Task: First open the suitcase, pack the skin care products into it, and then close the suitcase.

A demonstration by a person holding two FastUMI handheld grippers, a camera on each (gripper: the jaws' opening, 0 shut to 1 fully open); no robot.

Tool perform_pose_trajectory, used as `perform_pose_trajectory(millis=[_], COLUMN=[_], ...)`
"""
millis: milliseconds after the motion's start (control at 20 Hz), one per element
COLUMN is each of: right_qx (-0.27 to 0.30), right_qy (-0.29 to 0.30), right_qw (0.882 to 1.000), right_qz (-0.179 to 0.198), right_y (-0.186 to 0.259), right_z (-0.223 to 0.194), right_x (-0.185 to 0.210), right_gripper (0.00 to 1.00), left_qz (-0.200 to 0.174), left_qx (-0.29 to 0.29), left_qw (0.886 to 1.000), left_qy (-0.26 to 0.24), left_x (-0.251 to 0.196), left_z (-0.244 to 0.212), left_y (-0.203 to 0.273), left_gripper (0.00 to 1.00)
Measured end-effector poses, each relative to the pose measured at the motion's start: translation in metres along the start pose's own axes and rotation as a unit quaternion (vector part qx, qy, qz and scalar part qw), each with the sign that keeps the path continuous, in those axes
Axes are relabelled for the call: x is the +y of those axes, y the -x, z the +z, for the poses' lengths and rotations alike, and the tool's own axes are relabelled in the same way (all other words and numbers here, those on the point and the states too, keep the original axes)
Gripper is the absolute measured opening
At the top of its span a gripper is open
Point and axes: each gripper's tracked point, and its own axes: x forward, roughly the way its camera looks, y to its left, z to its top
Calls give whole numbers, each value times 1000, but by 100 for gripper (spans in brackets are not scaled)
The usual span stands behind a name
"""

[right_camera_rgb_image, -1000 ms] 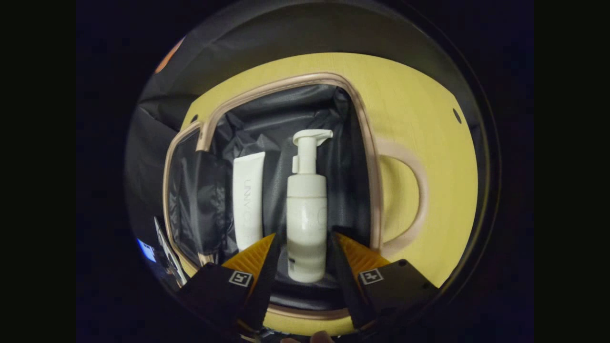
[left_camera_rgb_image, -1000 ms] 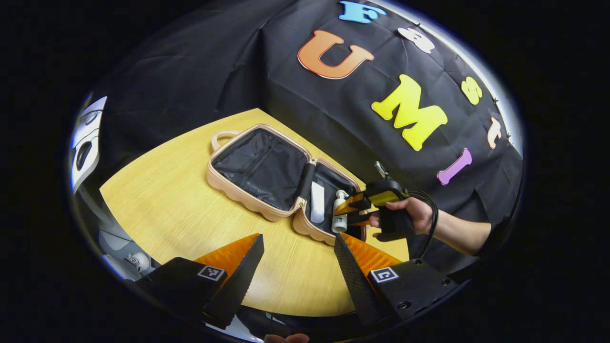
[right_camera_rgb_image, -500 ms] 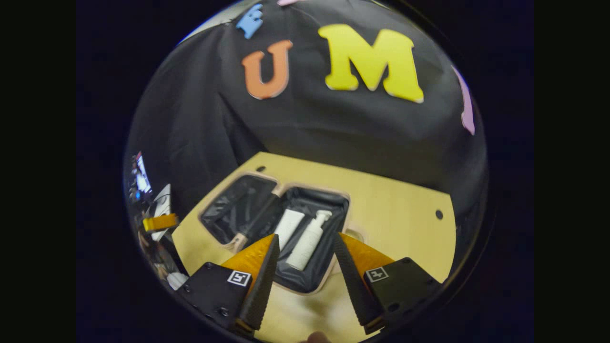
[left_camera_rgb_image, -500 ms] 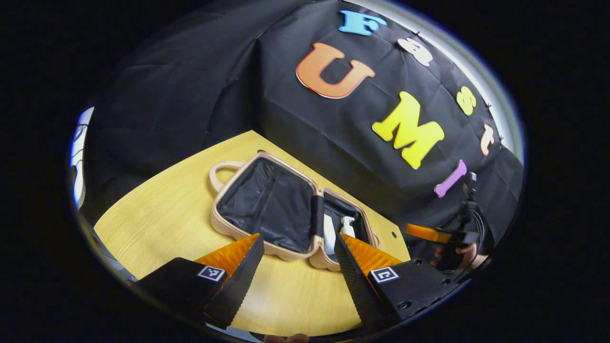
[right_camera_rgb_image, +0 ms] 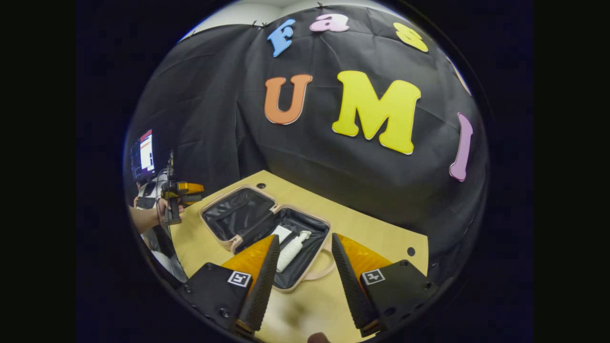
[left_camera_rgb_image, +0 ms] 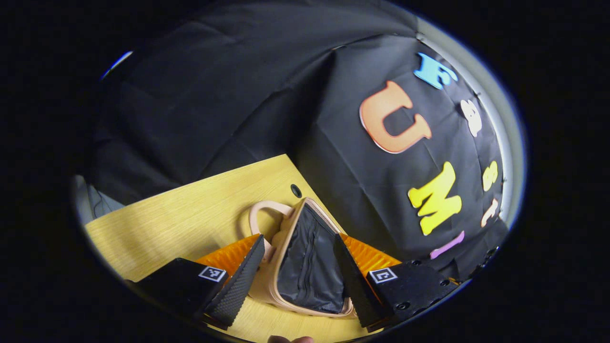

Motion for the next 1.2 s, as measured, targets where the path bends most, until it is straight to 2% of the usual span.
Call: perform_pose_trajectory(millis=[100, 150, 200, 300, 350, 400, 450, 500, 550, 600, 650, 700, 750, 800, 850, 900, 1050, 1200], right_qx=[2, 3, 5, 6, 6, 8, 10, 9, 8, 7, 8, 10, 10, 8, 5, 0, -38, -77], right_qy=[-5, -5, -5, -5, -6, -9, -9, -10, -12, -14, -17, -19, -21, -26, -31, -30, -38, -28], right_qw=[1000, 1000, 1000, 1000, 1000, 1000, 1000, 1000, 1000, 1000, 1000, 1000, 1000, 1000, 999, 999, 997, 993], right_qz=[-4, -1, -2, -2, -3, -5, -6, -7, -8, -9, -10, -11, -13, -14, -14, -18, -49, -84], right_y=[4, 6, 7, 8, 8, 8, 10, 10, 12, 12, 13, 15, 17, 18, 20, 21, 27, 35], right_z=[0, 0, -1, 0, 1, 0, -1, 0, 0, -1, -2, -4, -5, -5, -4, -3, 13, 26], right_x=[1, 3, 5, 8, 9, 8, 9, 7, 7, 7, 6, 6, 4, 3, 3, 0, -11, -30], right_gripper=[66, 66, 66, 66, 66, 66, 66, 66, 66, 66, 66, 66, 67, 66, 66, 66, 66, 66], left_qz=[7, 10, 14, 16, 15, 14, 17, 18, 19, 23, 28, 34, 38, 41, 41, 44, 49, 34], left_qx=[5, 10, 14, 23, 23, 26, 29, 33, 36, 36, 37, 35, 35, 38, 43, 46, 42, 30], left_qw=[999, 998, 998, 997, 996, 996, 996, 996, 996, 995, 994, 993, 992, 992, 993, 994, 996, 999], left_qy=[41, 54, 64, 76, 81, 83, 81, 81, 85, 93, 101, 111, 117, 114, 105, 89, 62, 27], left_x=[15, 20, 27, 32, 32, 32, 34, 35, 31, 30, 31, 34, 36, 35, 34, 32, 20, -21], left_z=[-2, -6, -9, -14, -13, -12, -16, -19, -22, -20, -18, -13, -12, -13, -14, -15, -2, 14], left_y=[-15, -22, -29, -39, -45, -50, -58, -63, -70, -74, -81, -86, -89, -90, -90, -91, -90, -80], left_gripper=[90, 97, 83, 77, 88, 76, 88, 76, 85, 83, 64, 59, 64, 47, 41, 37, 16, 8])
